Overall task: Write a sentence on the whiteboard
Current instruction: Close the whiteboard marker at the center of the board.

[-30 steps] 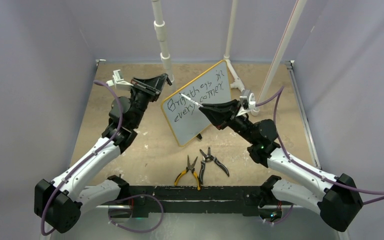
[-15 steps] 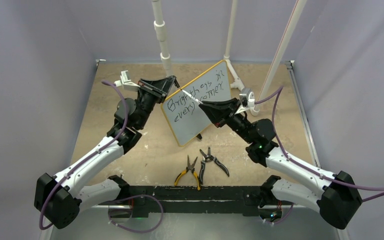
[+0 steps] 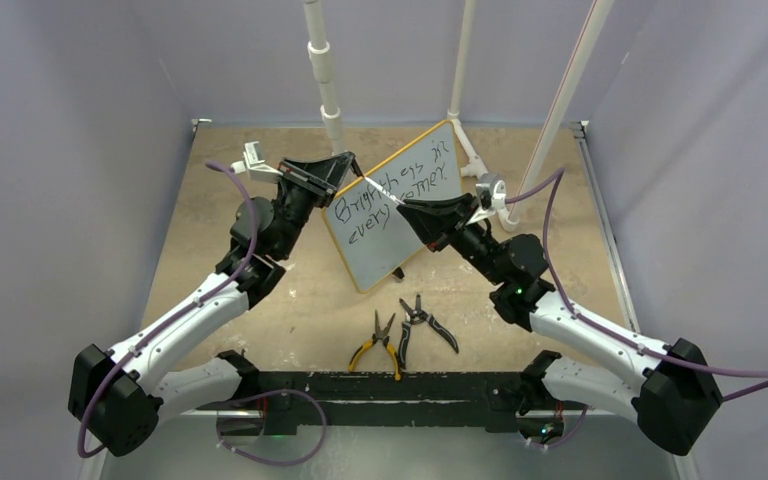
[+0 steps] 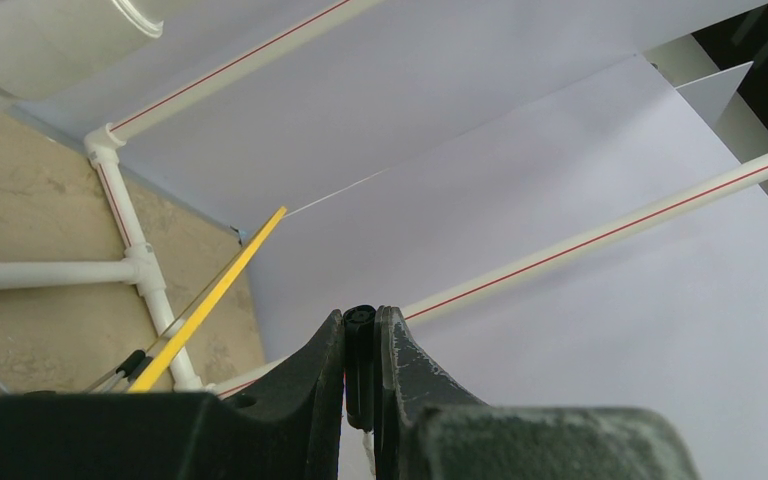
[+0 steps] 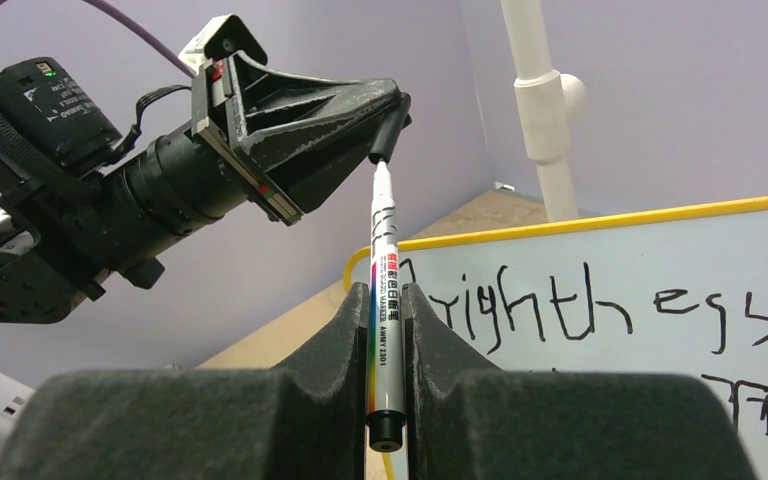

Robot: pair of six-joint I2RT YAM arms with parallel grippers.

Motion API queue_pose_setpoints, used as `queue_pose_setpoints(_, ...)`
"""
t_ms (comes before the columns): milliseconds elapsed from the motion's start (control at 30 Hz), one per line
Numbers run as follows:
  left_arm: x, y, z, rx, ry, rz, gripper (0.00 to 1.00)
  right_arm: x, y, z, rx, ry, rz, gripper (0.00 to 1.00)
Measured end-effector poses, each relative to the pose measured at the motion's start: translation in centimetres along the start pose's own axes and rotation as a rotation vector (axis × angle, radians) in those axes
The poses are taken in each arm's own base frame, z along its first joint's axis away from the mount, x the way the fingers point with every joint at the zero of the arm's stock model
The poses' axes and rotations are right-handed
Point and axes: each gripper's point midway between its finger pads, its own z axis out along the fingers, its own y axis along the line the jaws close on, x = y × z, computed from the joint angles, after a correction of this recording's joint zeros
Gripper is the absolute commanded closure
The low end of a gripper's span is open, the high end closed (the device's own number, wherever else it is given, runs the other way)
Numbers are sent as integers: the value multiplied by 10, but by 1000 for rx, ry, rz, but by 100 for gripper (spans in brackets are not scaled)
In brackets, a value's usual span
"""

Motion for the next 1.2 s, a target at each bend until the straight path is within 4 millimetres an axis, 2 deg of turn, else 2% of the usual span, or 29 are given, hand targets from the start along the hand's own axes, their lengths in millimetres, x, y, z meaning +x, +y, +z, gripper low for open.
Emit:
queue_pose_setpoints(267, 0, 1, 0, -3, 0, 1, 100, 5, -2, 1, 7, 17, 4, 100)
queue_pose_setpoints(1200, 2, 3, 1, -11, -5, 1, 100, 4, -5, 2, 30, 11, 13, 100)
